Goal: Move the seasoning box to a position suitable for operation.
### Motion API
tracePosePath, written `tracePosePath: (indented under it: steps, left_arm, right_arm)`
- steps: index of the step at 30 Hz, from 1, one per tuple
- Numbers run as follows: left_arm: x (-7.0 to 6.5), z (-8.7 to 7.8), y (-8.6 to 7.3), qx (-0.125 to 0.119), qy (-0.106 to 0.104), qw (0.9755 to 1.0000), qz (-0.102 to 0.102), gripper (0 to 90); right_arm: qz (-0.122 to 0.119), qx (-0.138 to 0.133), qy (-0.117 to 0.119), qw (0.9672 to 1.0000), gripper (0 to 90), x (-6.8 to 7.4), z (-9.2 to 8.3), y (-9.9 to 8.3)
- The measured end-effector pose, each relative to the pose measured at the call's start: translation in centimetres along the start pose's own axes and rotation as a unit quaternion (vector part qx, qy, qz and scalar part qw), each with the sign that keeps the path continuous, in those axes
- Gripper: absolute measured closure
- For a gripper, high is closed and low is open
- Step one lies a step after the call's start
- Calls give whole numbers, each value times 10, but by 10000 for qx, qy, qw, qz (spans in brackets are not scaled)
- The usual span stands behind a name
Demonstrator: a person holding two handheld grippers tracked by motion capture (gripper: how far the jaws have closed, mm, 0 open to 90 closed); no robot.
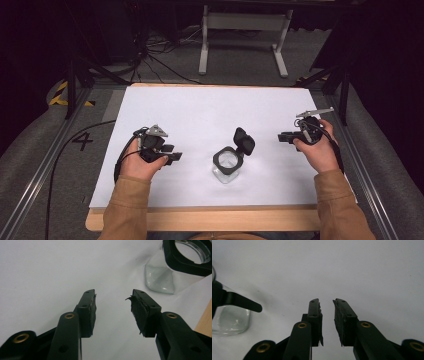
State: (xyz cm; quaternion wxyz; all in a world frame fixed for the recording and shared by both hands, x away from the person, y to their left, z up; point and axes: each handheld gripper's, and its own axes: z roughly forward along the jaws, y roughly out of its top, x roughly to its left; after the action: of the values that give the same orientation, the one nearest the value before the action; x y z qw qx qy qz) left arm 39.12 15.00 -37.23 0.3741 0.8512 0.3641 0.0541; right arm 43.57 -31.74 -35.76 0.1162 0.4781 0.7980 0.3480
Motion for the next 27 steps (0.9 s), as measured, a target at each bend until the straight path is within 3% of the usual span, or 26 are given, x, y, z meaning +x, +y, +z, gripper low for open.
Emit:
tracePosePath:
  steps: [1,2,10,13,15,20,27]
  left_arm:
    - [-3,-1,2,-11,-73,10000,53,586]
    - [-4,-2,3,-23,-102,9999,47,592]
    - [-12,-4,8,28,-425,9990,126,697]
    - [-16,-3,11,30,-449,9987,232,850]
    - [-21,-1,14,-41,-693,9969,366,896]
    - [-32,6,18,101,-814,9953,506,899]
    - [-43,13,21,438,-983,9920,658,899]
  right_arm:
    - [178,-293,365,9987,820,3,-4,-1]
    - [169,-333,444,9983,836,4,-5,-1]
    - [12,-579,478,9972,900,12,-13,0]
    - [-56,-711,633,9954,900,17,-18,1]
    - [-120,-773,728,9943,900,21,-20,2]
    - [-274,-999,895,9906,900,32,-23,4]
    - [-477,-1102,1089,9868,900,46,-21,6]
